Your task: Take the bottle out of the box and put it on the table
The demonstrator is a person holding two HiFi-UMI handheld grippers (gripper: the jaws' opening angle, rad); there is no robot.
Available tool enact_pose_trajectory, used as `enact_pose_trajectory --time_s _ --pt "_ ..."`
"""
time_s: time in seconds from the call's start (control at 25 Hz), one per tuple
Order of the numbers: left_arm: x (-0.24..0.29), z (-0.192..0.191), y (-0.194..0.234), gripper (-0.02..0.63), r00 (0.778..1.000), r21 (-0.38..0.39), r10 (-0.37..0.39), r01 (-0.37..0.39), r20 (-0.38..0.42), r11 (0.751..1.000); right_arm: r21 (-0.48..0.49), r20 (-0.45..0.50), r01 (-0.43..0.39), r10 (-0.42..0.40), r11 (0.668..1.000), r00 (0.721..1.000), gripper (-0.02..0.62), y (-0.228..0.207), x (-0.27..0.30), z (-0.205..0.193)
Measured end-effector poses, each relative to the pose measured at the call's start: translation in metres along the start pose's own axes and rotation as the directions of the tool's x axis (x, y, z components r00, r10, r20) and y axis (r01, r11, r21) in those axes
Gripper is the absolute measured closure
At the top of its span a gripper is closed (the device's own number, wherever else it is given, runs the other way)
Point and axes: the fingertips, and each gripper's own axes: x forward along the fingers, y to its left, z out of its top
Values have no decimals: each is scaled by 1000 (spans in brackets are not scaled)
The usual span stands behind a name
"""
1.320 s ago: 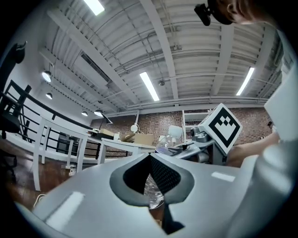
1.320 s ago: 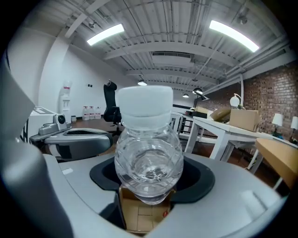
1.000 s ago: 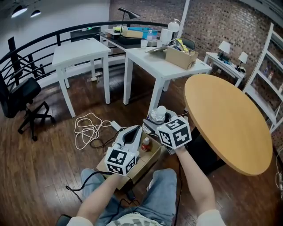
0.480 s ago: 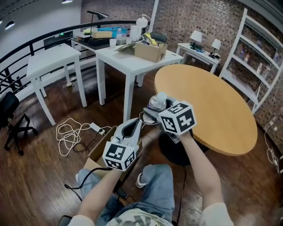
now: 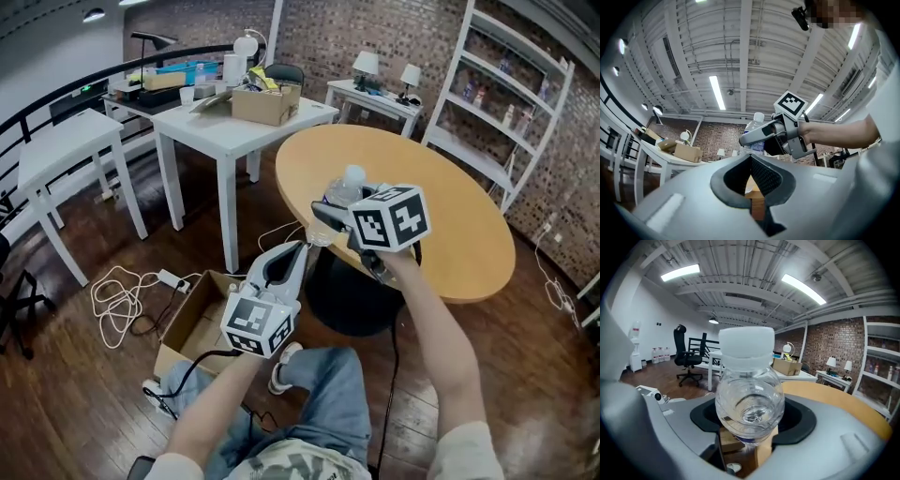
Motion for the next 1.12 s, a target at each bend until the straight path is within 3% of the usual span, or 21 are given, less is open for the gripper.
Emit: enact_pose_trajectory --time_s 0.4,0.68,1.12 --pt "51 -15 -79 606 988 -32 -156 156 11 987 74 -111 193 -184 978 977 301 -94 -61 -47" --pt "68 -25 -104 606 981 -46 -196 195 -5 980 208 -156 237 -207 949 966 298 -148 -76 -64" --pt "73 -39 -108 606 979 -33 -202 201 -38 979 287 36 275 -298 918 954 288 -173 -66 -58"
